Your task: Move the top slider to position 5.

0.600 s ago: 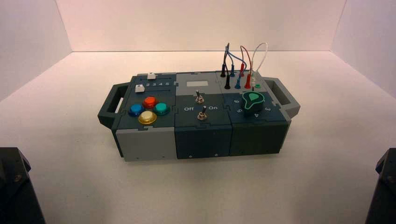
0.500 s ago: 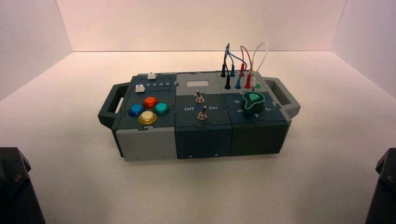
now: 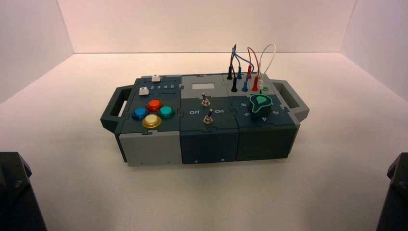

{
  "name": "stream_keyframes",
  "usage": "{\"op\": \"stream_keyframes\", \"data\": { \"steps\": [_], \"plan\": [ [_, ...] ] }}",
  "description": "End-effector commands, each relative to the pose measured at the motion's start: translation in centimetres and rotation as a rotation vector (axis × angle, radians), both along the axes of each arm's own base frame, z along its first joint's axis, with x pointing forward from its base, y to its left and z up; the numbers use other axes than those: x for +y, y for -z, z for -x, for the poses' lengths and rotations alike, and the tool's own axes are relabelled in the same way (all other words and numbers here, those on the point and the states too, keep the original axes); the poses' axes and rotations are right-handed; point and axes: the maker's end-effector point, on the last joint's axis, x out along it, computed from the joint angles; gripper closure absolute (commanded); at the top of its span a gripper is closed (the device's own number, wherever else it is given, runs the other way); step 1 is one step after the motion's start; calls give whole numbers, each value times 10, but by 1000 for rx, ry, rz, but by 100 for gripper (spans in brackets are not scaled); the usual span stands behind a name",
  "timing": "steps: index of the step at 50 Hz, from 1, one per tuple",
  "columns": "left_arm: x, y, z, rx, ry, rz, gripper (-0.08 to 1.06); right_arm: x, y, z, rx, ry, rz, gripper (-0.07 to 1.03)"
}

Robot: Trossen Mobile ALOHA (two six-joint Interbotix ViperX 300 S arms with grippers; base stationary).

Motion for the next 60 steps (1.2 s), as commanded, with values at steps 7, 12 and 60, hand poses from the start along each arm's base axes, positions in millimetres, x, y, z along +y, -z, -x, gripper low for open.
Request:
{"op": "stream_keyframes", "data": {
  "steps": [7,12,60],
  "plan": [
    [-20,6,-8,88,72,-21,100,5,-3,-3,33,-12,-3,99],
    [-29,16,-9,147,104,-33,100,9,4,-1,73,-26,0,99],
    [-89,131,-24,749,262,-199,100,92,60,15,384,-292,66,99]
  ]
}}
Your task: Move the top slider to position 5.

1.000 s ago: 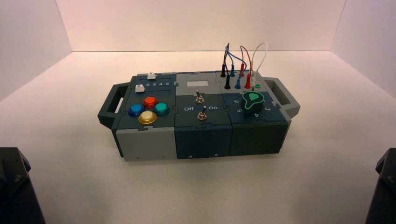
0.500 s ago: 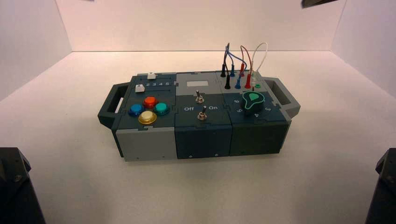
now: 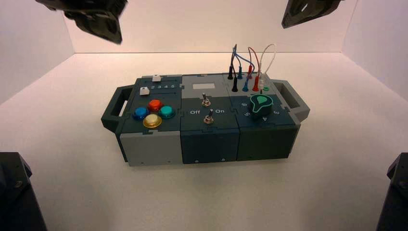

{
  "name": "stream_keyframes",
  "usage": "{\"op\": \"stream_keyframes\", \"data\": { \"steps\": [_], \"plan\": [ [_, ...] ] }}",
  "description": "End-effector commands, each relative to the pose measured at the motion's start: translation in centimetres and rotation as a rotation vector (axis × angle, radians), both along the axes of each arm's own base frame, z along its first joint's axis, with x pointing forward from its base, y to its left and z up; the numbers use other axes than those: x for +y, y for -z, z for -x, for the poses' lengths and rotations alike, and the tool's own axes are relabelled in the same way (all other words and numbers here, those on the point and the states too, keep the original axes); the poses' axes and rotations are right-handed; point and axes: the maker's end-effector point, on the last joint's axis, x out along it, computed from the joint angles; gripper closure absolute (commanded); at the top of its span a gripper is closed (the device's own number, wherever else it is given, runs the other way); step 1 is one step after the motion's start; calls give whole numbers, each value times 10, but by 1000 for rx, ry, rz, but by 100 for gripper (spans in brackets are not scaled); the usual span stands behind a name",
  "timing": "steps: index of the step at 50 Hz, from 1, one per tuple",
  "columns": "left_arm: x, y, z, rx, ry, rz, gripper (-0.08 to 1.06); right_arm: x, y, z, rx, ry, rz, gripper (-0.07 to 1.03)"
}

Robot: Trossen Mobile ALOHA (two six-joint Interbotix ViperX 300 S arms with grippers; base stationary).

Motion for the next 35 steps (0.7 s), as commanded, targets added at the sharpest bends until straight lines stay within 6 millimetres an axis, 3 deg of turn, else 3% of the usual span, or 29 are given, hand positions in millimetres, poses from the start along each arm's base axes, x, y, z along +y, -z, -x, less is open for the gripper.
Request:
{"op": "stream_keyframes", "data": {
  "steps": [1,15,21,35],
  "plan": [
    [-9,0,-11,47,11,-16,100,7,-10,-7,-9,-2,-16,99],
    [-19,12,-18,115,30,-46,100,21,2,-12,49,-40,16,99],
    [-21,12,-22,118,30,-47,100,41,1,-11,53,-93,17,99],
    [-25,25,-32,165,38,-75,100,52,-9,-17,49,-112,10,99]
  ]
}}
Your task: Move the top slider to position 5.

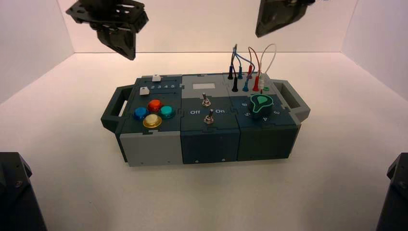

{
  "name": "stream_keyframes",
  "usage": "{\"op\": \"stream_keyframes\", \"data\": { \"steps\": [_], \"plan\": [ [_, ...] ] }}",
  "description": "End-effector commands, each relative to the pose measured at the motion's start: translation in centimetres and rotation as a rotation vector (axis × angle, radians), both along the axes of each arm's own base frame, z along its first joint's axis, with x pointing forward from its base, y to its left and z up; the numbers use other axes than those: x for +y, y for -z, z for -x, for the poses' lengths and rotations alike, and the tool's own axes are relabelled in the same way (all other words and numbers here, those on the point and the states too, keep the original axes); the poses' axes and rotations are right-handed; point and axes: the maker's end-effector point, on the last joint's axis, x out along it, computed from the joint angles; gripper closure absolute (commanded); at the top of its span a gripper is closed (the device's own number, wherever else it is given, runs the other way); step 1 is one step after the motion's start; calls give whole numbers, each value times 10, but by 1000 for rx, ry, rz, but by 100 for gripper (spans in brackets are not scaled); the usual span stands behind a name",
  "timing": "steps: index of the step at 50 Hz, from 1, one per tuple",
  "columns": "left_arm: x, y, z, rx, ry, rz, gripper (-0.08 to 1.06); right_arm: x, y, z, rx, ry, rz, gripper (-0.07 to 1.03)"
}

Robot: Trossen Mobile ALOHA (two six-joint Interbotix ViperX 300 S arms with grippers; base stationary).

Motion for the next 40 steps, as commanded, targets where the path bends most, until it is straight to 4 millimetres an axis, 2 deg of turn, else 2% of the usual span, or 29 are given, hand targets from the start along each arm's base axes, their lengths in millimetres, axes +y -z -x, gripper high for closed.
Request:
{"op": "stream_keyframes", "data": {
  "steps": [1,12,40],
  "plan": [
    [-7,-5,-13,-12,12,0,100,9,-19,-10,-33,-7,-25,99],
    [-10,9,-22,25,11,-16,100,15,-25,-17,-36,-11,-27,99],
    [-21,30,-35,77,21,-39,100,36,-11,-32,-21,-43,-8,99]
  ]
}}
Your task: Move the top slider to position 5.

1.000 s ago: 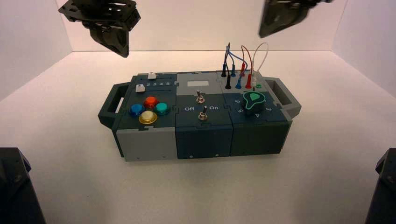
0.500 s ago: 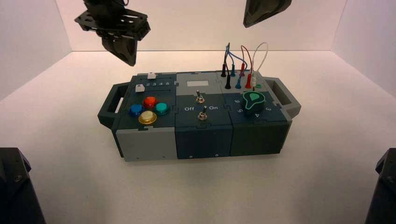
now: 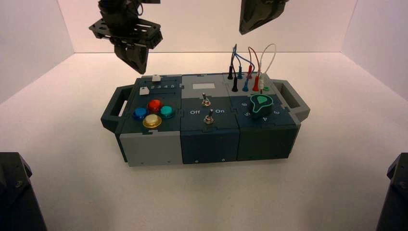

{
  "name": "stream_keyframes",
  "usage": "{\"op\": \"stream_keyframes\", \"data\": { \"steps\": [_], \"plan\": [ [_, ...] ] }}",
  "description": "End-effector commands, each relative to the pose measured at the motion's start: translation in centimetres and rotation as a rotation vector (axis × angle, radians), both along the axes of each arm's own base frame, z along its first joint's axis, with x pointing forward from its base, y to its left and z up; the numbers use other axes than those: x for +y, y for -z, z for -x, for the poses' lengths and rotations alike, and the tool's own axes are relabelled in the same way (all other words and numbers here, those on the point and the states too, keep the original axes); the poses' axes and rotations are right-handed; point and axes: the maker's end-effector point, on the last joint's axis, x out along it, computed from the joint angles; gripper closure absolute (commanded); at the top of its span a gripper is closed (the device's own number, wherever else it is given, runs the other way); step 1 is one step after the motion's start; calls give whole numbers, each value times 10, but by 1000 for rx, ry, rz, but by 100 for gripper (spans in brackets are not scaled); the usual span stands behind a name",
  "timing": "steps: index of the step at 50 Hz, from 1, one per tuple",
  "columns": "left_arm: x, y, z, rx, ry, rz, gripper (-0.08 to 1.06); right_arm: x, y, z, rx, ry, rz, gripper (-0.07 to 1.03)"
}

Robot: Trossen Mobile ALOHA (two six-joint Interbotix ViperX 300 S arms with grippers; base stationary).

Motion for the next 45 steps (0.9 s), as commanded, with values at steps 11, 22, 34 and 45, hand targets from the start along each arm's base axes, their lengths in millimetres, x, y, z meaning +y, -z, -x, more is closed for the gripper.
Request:
{"op": "stream_keyframes", "data": {
  "steps": [11,22,34,45],
  "plan": [
    [-11,-4,-18,-26,12,10,100,17,-16,-14,-46,-24,-26,99],
    [-21,-3,-16,-25,34,12,100,18,-14,-16,-49,-25,-24,99],
    [-27,-2,-12,-18,50,12,100,19,-14,-17,-51,-26,-24,99],
    [-29,0,-8,-6,51,12,100,19,-14,-18,-52,-24,-25,99]
  ]
}}
